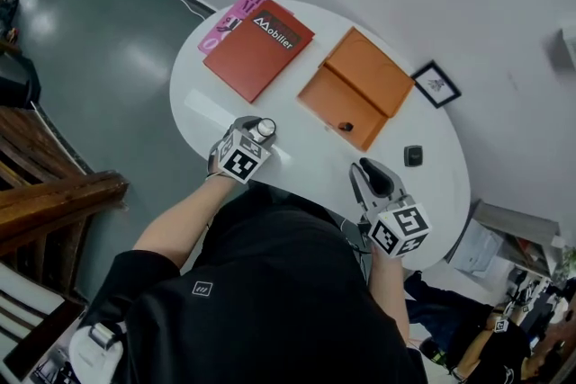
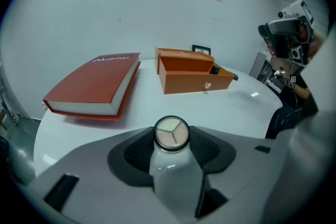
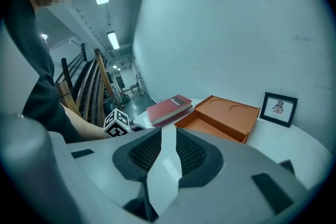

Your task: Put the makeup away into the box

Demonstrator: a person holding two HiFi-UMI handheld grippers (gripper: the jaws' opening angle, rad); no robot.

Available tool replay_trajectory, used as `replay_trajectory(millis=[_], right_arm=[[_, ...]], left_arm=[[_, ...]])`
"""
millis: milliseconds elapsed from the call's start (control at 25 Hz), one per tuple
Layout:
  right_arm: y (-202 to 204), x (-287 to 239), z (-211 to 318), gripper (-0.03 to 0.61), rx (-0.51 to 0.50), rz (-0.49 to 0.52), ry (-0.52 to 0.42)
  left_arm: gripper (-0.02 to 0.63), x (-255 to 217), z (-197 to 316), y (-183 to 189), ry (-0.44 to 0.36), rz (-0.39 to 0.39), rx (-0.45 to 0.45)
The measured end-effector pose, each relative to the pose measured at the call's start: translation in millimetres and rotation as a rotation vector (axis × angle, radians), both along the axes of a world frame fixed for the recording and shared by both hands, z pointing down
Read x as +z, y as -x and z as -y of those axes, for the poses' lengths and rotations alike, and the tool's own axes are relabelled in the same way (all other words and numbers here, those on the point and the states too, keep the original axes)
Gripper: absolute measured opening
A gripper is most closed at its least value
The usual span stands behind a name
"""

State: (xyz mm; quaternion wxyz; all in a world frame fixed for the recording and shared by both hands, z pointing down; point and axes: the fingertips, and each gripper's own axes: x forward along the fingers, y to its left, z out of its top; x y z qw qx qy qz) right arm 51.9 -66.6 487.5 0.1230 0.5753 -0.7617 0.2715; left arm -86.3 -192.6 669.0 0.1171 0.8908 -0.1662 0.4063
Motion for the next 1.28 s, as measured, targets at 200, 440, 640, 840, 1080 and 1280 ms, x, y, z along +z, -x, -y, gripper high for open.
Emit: replay_trajectory(millis=[200, 440, 640, 840, 1080, 1280], right_arm=[[-17, -11, -3, 0.097, 0.029, -0.015, -0.034], [-59, -19, -19, 0.097, 0.048, -0.002, -0.082], [-98, -14, -49, 0.097, 0.052, 0.018, -0.068], [-135, -3, -75, 0.094, 0.115, 0.063, -0.046], [-155, 8, -93, 0.092, 0.192, 0.106, -0.025], [-157, 23, -104, 0.092, 0.251, 0.123, 0.027]], left_arm=[[0.216, -44, 5, -7, -0.033, -0.059, -0.002], [0.216, -82, -5, -51, -0.08, -0.073, 0.012], [0.216, -115, -16, -108, -0.092, -0.117, 0.0], [0.216, -132, -24, -158, -0.117, -0.134, 0.035], [0.216, -122, -23, -197, -0.096, -0.12, 0.077], [0.216, -101, -14, -215, -0.067, -0.098, 0.127]])
